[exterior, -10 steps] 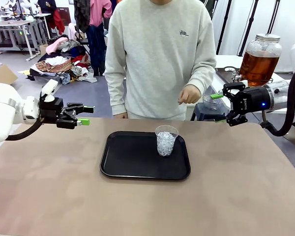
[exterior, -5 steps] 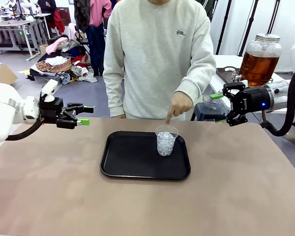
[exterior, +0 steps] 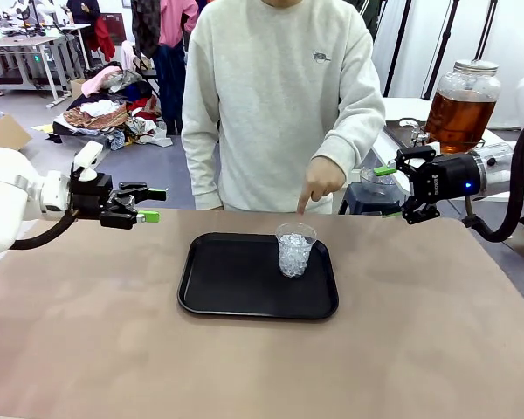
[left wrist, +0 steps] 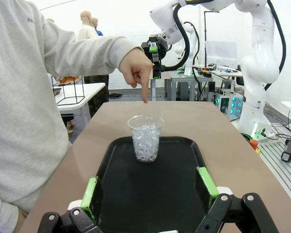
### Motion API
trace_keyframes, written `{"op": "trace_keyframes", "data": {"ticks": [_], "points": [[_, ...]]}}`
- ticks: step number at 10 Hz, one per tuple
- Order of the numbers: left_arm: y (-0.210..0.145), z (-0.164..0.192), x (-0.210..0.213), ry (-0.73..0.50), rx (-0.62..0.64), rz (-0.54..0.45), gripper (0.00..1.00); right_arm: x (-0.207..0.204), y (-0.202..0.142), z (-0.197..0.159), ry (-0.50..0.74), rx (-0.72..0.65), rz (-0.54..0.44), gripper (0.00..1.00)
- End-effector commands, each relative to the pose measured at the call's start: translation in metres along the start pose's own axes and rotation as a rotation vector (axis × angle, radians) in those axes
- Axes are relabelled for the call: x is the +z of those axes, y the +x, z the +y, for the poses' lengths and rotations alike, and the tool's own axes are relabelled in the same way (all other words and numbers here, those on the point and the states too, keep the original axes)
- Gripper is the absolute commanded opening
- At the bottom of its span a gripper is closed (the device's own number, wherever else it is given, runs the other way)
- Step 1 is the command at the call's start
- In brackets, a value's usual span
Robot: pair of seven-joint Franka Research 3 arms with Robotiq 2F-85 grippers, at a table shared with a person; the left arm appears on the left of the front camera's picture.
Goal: Pour the drink into the iced cup.
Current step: Pick up the iced cup indicated by the human and present it to them.
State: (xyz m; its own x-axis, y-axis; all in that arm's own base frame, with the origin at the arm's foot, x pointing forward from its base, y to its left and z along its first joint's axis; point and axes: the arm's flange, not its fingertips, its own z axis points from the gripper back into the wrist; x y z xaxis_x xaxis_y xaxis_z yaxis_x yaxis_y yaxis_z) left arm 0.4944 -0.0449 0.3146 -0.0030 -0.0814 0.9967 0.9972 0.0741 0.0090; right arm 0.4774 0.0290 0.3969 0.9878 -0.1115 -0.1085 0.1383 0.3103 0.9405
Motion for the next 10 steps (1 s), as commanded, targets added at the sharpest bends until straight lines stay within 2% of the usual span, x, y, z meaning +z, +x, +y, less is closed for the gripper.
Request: {"op": "trace_keyframes", "data": {"ticks": [1,10], "points": [[0.0010,0.0001,-0.0005,0.000,-0.002,-0.001,1.00,-0.0003,0.0001,0.0018,0.001,0.003,0.001,1.00],[0.0010,0.0001,-0.0005,0.000,-0.002,-0.001,1.00,-0.0003,0.0001,0.0018,0.001,0.003,0.001,1.00]]}}
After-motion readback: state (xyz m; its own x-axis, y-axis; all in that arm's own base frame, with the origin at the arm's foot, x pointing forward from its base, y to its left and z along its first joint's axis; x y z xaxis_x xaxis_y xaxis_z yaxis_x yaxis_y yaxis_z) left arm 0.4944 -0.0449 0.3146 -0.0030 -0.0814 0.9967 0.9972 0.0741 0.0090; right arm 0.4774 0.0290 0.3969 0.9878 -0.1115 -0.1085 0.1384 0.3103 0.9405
